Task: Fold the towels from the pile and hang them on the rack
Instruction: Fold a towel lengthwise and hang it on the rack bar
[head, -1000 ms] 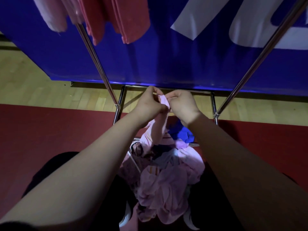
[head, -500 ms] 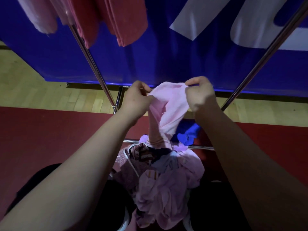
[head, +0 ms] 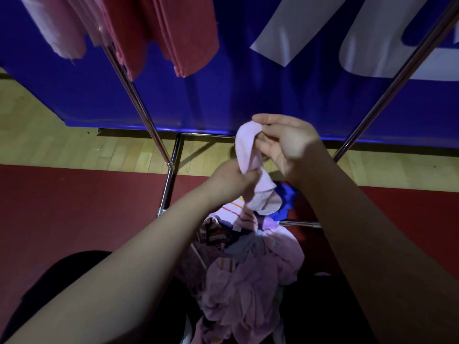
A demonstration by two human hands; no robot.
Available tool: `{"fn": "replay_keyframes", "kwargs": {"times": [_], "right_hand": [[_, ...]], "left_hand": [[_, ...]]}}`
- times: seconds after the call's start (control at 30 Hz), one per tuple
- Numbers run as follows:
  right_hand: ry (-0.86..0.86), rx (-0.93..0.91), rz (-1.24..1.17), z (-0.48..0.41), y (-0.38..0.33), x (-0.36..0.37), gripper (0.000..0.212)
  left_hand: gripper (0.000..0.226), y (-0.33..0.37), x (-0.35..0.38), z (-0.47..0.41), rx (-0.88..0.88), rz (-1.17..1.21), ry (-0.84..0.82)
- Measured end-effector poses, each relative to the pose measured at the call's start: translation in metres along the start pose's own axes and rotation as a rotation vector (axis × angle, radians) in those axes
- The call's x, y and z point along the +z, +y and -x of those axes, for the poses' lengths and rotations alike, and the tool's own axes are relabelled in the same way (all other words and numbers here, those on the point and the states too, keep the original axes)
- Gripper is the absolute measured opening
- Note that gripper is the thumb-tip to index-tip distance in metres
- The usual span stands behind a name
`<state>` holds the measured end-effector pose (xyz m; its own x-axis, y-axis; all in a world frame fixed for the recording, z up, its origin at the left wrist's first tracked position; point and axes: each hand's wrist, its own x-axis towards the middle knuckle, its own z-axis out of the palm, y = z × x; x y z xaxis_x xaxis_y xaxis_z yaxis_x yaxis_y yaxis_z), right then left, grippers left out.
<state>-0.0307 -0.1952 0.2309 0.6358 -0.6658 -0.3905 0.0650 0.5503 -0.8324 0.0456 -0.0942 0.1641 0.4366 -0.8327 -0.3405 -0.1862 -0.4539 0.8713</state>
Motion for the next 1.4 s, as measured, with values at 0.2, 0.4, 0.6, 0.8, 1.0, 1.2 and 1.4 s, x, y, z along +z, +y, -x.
{"fn": "replay_keyframes", "kwargs": {"times": [0.2,0.4,0.6,0.8,1.0,1.2,1.4], "right_hand": [[-0.028,0.039,0.429,-0.003,0.008,-0.004,0.043],[-0.047,0.026,0.782,-0.012,0.029,-0.018,0.038],[0.057,-0.212,0.796,-0.012,0.029,-0.019,0.008],[-0.033,-0.366,0.916,-0.002,0.022,-0.012,0.009],[-0.114,-0.354,0.919,0.001,0.020,-0.008,0.007],[-0.052,-0.376,0.940,0.003,0.015,-0.015,0.024],[-0.043,-0.386,0.929,-0.003,0.013,-0.021,0.026]], "left_hand": [[0.036,0.011,-0.022,-0.009,-0.034,0.369,0.142],[0.032,0.019,-0.032,-0.012,-0.146,0.614,0.235],[0.016,0.025,-0.037,-0.007,-0.214,0.624,0.195],[0.049,0.025,-0.040,-0.003,-0.156,0.267,0.266],[0.034,0.034,-0.041,0.009,0.161,0.088,-0.048],[0.043,0.034,-0.050,0.011,0.190,-0.089,-0.186],[0.023,0.036,-0.055,0.008,0.326,-0.355,0.012]]}}
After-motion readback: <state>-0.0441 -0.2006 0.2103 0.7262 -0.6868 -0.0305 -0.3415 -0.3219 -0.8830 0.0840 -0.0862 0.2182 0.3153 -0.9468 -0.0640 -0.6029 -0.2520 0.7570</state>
